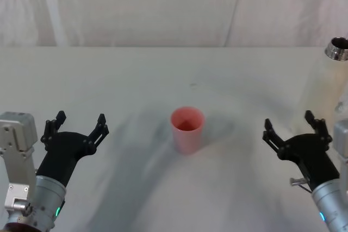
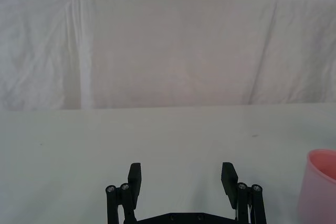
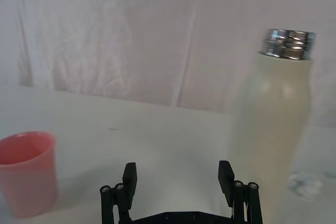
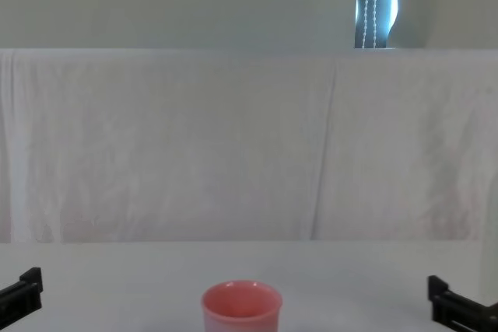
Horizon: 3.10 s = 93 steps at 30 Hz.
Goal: Grasp the thermos with one hand and pour water into the cup lid.
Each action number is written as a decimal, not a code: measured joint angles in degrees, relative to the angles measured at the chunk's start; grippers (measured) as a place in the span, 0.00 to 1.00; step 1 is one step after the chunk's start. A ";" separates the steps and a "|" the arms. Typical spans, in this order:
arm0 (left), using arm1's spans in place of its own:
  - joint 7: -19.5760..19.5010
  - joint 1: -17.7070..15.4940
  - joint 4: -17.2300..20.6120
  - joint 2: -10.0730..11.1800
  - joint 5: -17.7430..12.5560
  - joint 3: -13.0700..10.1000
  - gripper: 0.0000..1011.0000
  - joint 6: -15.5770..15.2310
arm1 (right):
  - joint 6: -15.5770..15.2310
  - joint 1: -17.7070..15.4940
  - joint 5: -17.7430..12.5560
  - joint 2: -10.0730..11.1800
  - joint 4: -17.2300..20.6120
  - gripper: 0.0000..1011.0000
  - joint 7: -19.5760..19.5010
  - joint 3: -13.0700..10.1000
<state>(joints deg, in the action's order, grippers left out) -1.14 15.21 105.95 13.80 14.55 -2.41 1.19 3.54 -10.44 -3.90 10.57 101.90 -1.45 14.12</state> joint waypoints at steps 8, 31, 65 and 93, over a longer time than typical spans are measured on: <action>0.00 0.00 0.00 0.00 0.00 0.00 0.99 0.00 | -0.39 -1.62 -0.62 -0.98 1.10 0.99 1.03 -2.63; 0.00 0.00 0.00 0.00 0.00 0.00 0.99 0.00 | 0.31 -2.98 -0.73 -3.36 0.85 0.99 4.05 -8.20; 0.00 0.00 0.00 0.00 0.00 0.00 0.99 0.00 | 2.80 -0.06 0.17 -6.84 -2.93 0.99 5.65 -12.41; 0.00 0.00 0.00 0.00 0.00 0.00 0.99 0.00 | 3.19 4.61 -0.87 -7.22 -7.08 0.99 6.39 -13.08</action>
<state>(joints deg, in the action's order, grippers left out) -1.14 15.21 105.95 13.80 14.54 -2.41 1.19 6.73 -5.83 -4.77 3.35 94.82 4.94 1.04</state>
